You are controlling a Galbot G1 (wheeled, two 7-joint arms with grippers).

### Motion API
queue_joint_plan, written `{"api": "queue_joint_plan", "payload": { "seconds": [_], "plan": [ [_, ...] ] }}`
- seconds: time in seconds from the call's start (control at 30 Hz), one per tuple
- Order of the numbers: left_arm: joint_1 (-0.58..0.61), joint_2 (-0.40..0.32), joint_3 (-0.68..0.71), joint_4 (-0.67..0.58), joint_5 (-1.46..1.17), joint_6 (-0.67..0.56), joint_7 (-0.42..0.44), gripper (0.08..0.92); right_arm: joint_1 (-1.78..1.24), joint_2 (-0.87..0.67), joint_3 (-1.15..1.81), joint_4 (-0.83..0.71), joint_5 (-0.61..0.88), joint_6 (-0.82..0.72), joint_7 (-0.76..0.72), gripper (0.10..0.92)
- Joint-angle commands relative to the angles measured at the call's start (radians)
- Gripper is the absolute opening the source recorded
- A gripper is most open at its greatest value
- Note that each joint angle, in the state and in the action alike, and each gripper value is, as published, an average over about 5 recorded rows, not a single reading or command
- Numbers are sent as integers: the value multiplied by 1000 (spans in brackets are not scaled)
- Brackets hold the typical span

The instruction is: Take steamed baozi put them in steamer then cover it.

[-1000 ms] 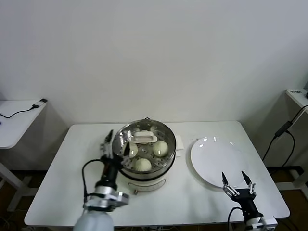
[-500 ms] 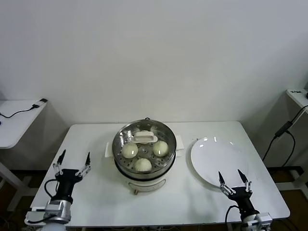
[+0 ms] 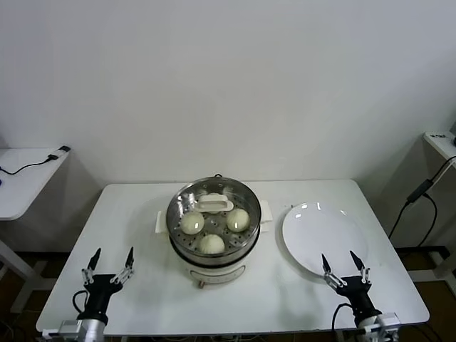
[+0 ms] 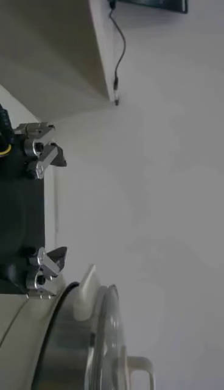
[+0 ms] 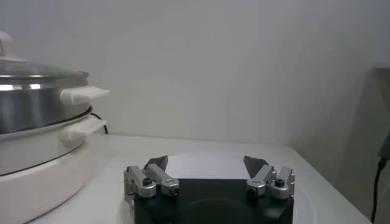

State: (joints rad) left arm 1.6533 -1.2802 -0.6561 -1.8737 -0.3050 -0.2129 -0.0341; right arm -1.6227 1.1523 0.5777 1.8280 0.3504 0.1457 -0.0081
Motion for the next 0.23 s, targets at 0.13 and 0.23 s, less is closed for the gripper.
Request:
{"api": "queue_joint_plan", "payload": {
  "seconds": [0.13, 0.23],
  "plan": [
    [16, -1, 10, 30, -76, -38, 29, 823, -3, -2, 1, 2, 4, -1, -4, 823],
    [16, -1, 12, 28, -74, -37, 34, 823, -4, -1, 1, 2, 5, 0, -4, 823]
  ]
}}
